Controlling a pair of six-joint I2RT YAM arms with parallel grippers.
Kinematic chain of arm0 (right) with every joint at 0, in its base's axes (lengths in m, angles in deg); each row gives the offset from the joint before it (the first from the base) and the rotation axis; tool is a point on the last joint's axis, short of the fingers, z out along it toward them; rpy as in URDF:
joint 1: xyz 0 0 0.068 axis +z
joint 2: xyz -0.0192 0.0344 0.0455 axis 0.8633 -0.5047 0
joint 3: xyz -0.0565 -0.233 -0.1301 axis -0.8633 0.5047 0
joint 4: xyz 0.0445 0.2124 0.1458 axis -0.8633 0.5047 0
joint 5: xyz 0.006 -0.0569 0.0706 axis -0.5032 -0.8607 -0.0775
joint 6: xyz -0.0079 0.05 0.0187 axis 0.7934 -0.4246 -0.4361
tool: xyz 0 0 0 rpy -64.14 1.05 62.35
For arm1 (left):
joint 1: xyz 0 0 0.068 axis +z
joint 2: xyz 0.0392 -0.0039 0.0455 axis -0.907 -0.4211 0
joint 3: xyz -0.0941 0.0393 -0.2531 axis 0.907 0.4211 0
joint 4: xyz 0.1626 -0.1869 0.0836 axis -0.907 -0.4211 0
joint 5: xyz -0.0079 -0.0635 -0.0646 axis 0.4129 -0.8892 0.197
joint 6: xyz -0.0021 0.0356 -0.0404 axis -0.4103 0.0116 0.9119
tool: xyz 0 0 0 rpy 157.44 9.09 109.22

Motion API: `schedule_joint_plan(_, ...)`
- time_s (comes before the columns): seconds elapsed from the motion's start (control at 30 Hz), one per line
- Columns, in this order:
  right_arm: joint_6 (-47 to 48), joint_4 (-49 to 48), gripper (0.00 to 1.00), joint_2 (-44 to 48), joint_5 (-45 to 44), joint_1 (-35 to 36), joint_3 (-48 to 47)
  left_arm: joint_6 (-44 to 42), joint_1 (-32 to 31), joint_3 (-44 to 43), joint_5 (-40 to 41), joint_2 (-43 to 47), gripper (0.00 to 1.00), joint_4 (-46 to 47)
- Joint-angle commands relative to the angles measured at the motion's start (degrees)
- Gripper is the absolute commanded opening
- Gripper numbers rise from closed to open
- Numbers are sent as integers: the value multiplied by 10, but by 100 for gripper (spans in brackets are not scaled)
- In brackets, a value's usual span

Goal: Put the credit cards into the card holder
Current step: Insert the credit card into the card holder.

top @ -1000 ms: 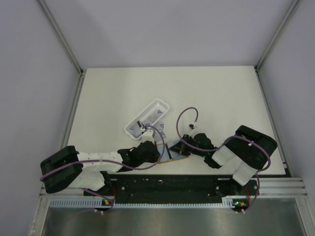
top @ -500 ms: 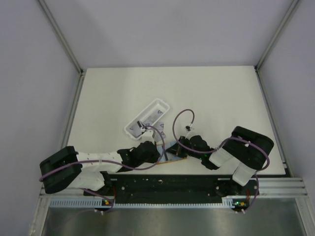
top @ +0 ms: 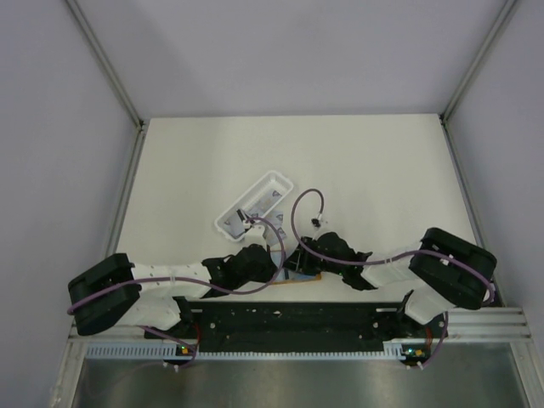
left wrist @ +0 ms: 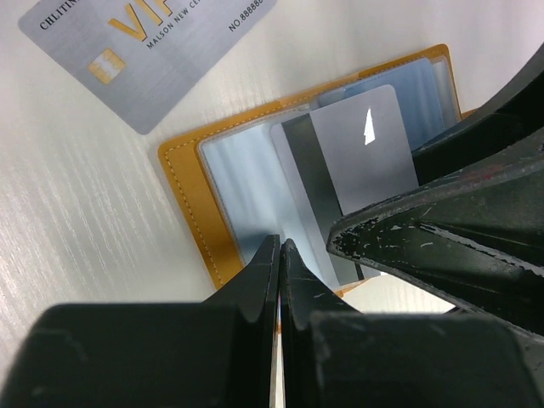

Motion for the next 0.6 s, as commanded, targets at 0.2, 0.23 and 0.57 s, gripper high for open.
schedule_joint_plan(0.2, 78, 236, 36, 93, -88, 13, -67, 3, 1, 13, 2, 9, 0, -4)
schedule_joint_plan(0.23, 82, 251, 37, 99, -95, 13, -72, 2, 1, 12, 1, 9, 0, -4)
schedule_joint_plan(0.57, 92, 299, 35, 113, -125, 14, -76, 4, 1, 17, 2, 11, 0, -4)
